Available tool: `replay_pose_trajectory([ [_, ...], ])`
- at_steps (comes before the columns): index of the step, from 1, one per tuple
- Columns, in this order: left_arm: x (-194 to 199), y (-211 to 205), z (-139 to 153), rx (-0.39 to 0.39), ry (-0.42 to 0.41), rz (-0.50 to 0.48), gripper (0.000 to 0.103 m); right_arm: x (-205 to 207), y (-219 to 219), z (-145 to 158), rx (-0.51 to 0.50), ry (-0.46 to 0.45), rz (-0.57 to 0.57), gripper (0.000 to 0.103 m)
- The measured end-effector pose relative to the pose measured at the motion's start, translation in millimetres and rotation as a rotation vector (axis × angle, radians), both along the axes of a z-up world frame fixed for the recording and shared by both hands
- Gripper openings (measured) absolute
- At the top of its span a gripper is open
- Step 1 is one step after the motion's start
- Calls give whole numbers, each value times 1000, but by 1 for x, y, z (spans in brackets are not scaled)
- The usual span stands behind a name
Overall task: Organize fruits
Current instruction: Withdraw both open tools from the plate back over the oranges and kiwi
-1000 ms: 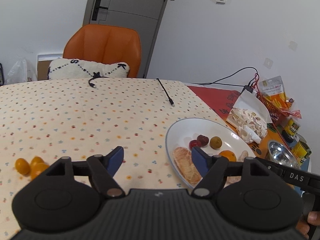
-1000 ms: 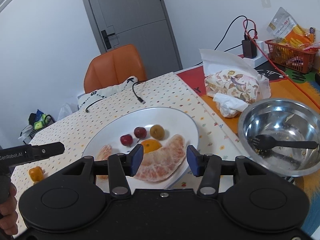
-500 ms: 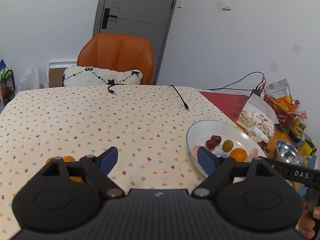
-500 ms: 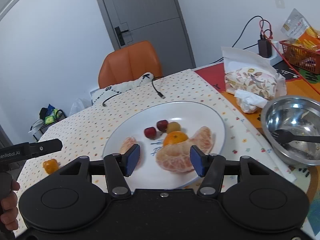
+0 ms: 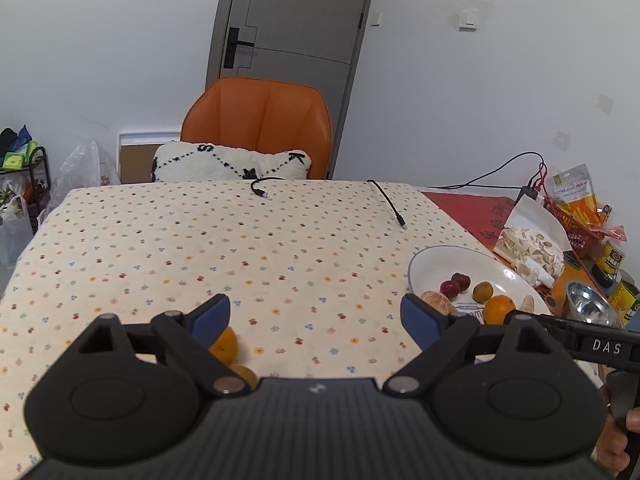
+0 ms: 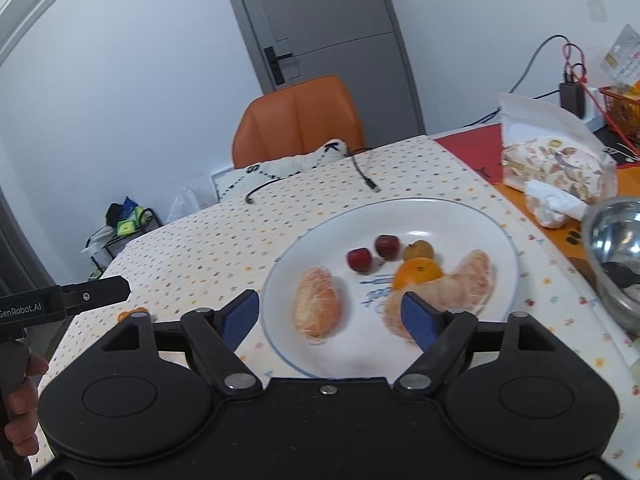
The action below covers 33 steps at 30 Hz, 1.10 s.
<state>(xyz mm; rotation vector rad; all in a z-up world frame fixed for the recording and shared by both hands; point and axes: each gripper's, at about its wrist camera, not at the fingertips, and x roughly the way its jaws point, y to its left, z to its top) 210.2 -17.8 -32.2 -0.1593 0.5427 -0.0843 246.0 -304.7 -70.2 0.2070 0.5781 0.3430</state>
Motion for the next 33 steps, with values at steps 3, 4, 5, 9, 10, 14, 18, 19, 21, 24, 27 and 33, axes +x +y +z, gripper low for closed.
replay_pose_trajectory([
  [3, -2, 10, -1, -19, 14, 20, 91, 0, 9, 0, 0, -3, 25, 80],
  [4, -3, 14, -2, -28, 18, 24, 91, 0, 11, 0, 1, -4, 31, 80],
  [5, -4, 18, -2, -34, 21, 31, 91, 0, 14, 0, 3, -4, 37, 80],
  [9, -10, 30, -1, -36, 15, 62, 91, 0, 22, 1, 3, -5, 60, 80],
  [10, -11, 33, -1, -37, 14, 67, 91, 0, 24, 0, 2, -6, 64, 80],
  [14, -16, 43, 1, -38, 7, 88, 91, 0, 33, 1, 1, -9, 82, 80],
  [18, -20, 52, 0, -37, 6, 103, 91, -1, 42, 2, -4, -13, 101, 80],
  [19, -21, 54, 0, -38, 5, 106, 91, -1, 44, 2, -5, -13, 104, 80],
  [21, -23, 58, 0, -39, 4, 112, 91, -2, 47, 2, -6, -13, 111, 80],
  [24, -26, 62, -1, -38, 4, 120, 91, -2, 52, 1, -10, -13, 122, 80],
  [27, -28, 67, -3, -38, 9, 126, 91, -2, 58, 0, -14, -11, 134, 80],
  [33, -32, 77, -7, -36, 17, 146, 91, -4, 69, -2, -18, -9, 166, 80],
])
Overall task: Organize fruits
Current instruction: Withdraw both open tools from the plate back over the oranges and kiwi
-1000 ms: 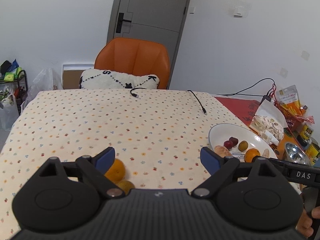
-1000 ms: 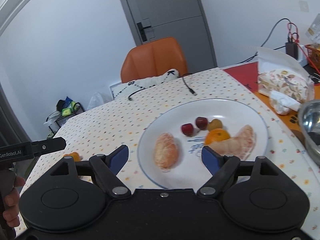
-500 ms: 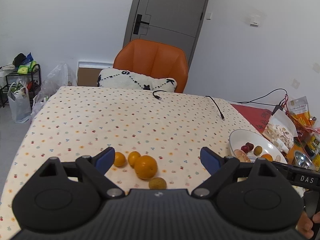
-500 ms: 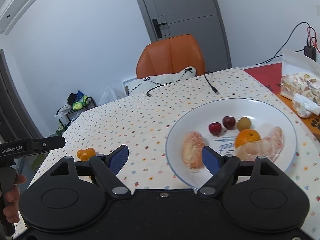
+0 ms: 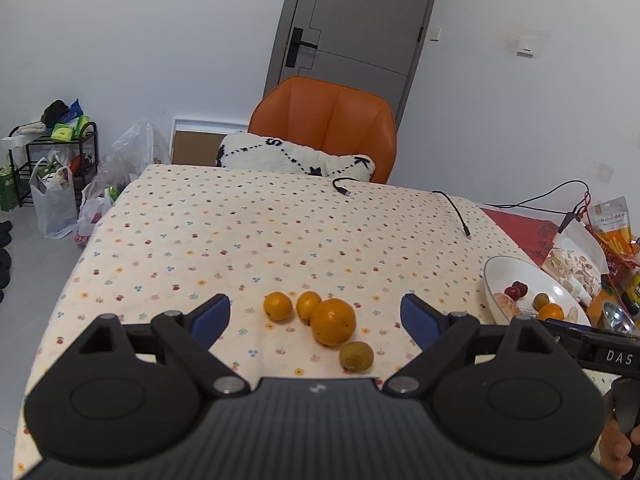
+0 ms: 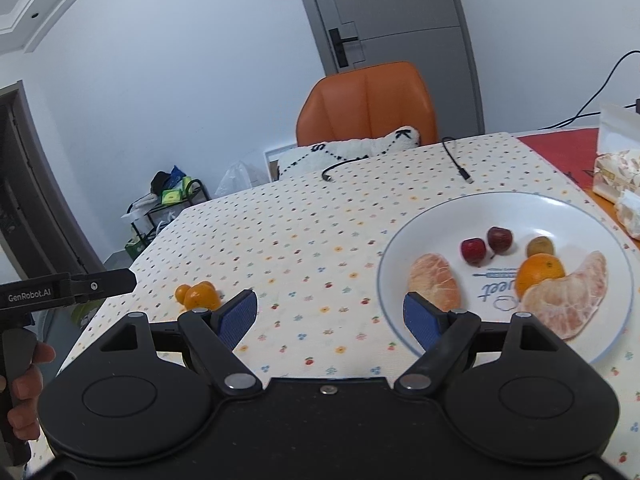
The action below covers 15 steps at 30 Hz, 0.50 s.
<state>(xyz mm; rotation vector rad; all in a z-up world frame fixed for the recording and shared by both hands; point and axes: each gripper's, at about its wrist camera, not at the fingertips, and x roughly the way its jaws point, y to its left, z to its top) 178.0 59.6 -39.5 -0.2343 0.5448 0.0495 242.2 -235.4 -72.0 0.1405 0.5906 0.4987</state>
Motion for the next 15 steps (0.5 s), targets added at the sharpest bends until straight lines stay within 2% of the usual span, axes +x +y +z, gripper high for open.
replay_pose_trajectory([
  [15, 0, 25, -18, -25, 38, 28, 91, 3, 35, -11, -22, 39, 58, 80],
])
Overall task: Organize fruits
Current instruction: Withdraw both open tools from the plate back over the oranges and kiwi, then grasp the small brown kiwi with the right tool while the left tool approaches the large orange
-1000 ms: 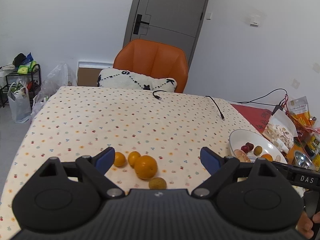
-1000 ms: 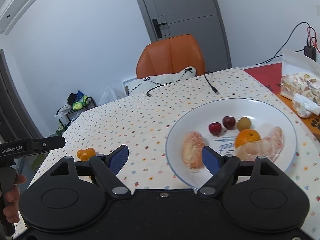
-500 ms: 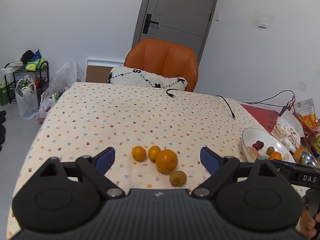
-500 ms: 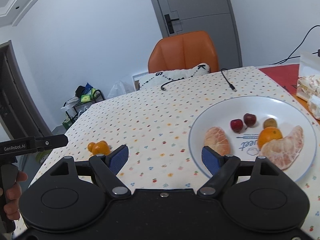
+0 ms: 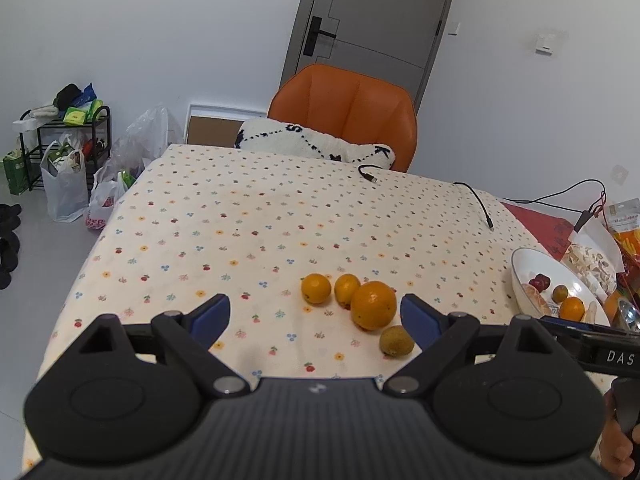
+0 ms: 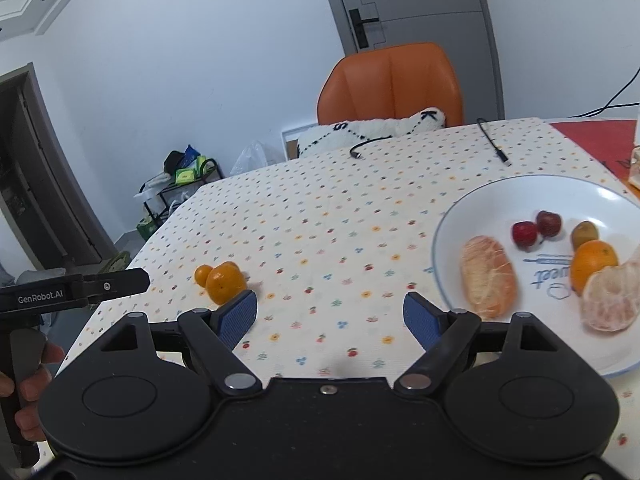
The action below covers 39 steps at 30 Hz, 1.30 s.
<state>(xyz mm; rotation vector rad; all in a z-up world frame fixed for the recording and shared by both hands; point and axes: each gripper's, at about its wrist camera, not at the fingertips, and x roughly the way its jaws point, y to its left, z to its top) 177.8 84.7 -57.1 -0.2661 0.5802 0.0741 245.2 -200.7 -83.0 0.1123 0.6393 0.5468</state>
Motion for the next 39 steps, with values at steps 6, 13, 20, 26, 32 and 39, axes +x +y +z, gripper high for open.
replay_pose_trajectory([
  [6, 3, 8, -6, -22, -1, 7, 90, 0, 20, -3, -7, 6, 48, 78],
  [13, 7, 14, -11, -43, 4, -2, 88, 5, 48, -11, -33, 41, 108, 63],
  [20, 10, 16, -15, -50, 4, -19, 88, 10, 73, -18, -41, 64, 149, 58],
  [26, 14, 17, -17, -59, 9, -28, 87, 15, 87, -22, -44, 78, 170, 50],
  [32, 19, 15, -18, -65, 8, -36, 87, 17, 90, -27, -40, 90, 191, 25],
  [39, 24, 7, -20, -70, 10, -57, 87, 19, 80, -25, -39, 88, 166, 24],
])
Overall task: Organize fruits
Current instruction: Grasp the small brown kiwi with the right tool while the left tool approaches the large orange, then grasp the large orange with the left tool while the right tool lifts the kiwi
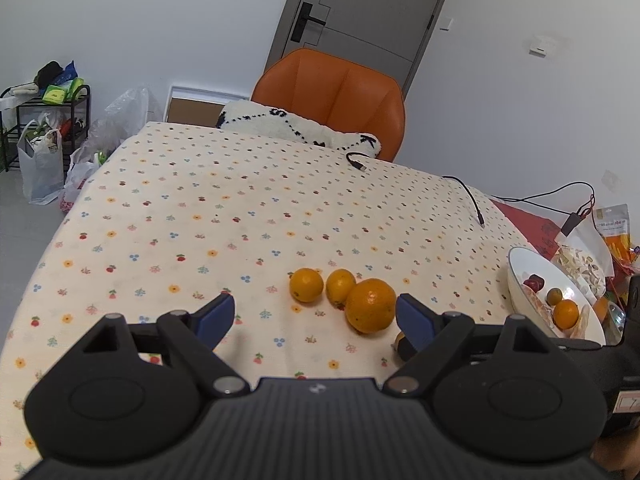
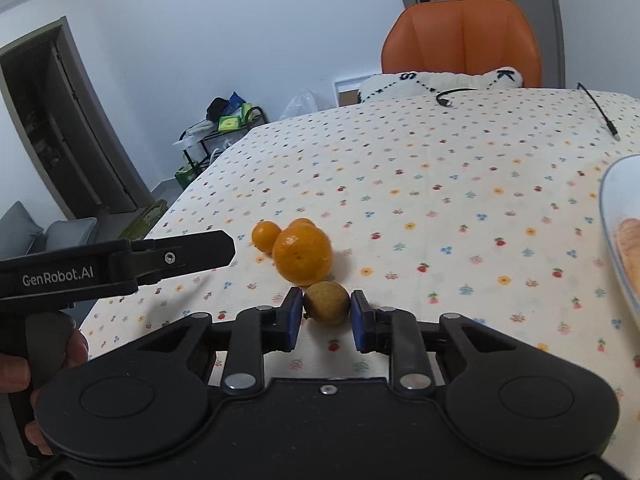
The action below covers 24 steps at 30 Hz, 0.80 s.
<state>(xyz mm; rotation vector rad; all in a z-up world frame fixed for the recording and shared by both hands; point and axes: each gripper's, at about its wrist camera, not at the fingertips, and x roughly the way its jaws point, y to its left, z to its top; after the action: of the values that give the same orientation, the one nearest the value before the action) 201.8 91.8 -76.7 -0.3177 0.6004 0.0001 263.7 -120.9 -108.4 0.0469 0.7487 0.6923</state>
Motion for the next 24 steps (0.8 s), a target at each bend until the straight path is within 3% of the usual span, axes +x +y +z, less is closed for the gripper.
replay_pose_trajectory([
  [12, 13, -26, -3, 6, -1, -51, 86, 1, -32, 5, -3, -17, -72, 24],
  [24, 29, -50, -11, 43, 16, -70, 72, -1, -62, 10, -8, -32, -136, 24],
])
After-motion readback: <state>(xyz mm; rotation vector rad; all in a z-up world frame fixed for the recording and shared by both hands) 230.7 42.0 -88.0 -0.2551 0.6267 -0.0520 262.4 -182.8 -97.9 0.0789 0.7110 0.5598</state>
